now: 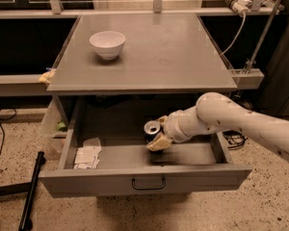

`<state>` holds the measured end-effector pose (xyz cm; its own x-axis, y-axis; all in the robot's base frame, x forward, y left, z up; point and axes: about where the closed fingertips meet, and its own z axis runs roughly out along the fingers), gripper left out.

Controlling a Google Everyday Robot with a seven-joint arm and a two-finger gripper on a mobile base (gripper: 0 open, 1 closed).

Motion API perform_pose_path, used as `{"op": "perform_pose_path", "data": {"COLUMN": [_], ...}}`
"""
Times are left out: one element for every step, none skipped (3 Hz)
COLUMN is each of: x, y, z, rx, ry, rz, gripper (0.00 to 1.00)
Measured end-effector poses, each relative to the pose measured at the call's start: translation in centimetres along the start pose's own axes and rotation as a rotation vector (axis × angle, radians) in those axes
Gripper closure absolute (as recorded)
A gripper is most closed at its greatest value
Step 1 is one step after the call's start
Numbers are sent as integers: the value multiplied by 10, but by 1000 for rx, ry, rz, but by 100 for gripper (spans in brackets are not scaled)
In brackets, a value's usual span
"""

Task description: Pick pepsi can from top drawer and place on counter

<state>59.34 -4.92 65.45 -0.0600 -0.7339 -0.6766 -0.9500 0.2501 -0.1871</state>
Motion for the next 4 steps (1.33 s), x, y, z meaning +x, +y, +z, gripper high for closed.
{"op": "perform_pose_path", "data": {"x": [-8, -13, -34, -64], "y": [1, 1, -9, -20], "z": [-9, -44, -101, -146], "rx": [-13, -10, 13, 37], "ry": [26, 72, 109, 109], "rz": [2, 28, 38, 29], "gripper": [89, 100, 100, 100]}}
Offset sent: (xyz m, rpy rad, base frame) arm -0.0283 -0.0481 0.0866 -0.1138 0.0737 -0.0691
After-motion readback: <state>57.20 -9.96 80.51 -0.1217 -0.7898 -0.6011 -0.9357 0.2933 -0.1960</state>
